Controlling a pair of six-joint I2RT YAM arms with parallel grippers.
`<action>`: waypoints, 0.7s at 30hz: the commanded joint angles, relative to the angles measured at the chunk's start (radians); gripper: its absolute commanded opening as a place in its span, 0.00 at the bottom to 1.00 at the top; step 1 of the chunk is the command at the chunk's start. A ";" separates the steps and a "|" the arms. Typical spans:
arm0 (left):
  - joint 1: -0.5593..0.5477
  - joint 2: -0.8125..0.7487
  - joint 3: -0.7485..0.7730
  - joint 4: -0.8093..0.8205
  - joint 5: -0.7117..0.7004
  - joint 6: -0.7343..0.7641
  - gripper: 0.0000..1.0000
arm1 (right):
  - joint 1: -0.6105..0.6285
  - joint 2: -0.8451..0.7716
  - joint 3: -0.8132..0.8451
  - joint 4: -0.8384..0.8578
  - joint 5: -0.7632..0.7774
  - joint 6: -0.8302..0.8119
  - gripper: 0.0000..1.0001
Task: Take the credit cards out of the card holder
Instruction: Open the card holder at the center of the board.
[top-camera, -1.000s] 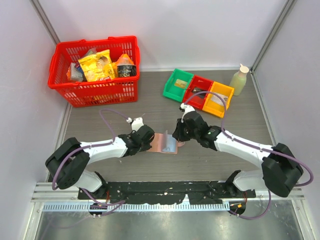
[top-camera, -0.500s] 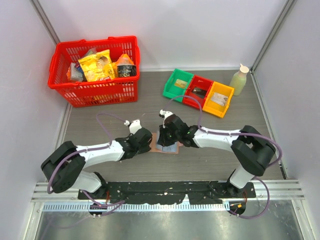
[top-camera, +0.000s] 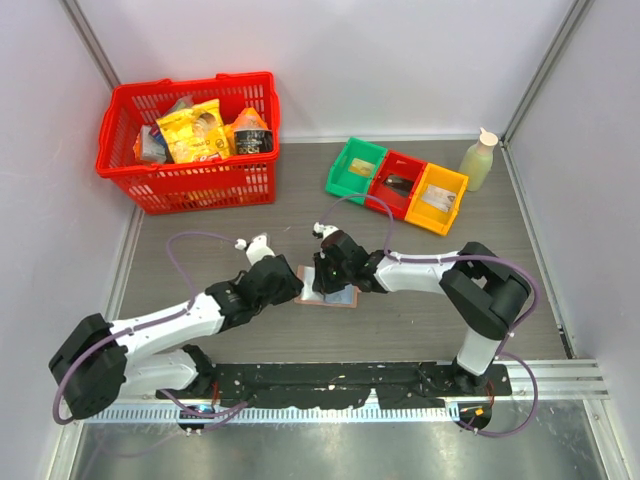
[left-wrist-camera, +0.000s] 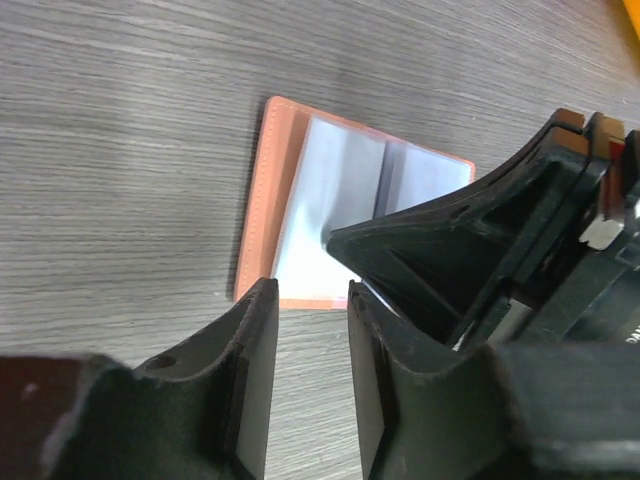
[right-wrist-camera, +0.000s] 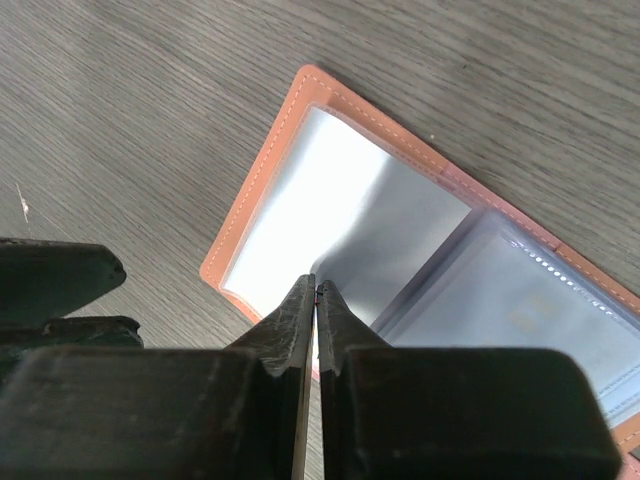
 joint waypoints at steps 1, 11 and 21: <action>-0.002 0.045 0.061 0.063 0.007 0.008 0.31 | 0.005 -0.017 0.028 0.017 0.019 -0.008 0.09; 0.035 0.286 0.100 0.180 0.069 0.005 0.09 | 0.005 -0.127 -0.008 0.002 0.088 -0.005 0.09; 0.053 0.349 0.031 0.218 0.096 -0.050 0.05 | 0.005 -0.264 -0.062 -0.145 0.356 -0.014 0.36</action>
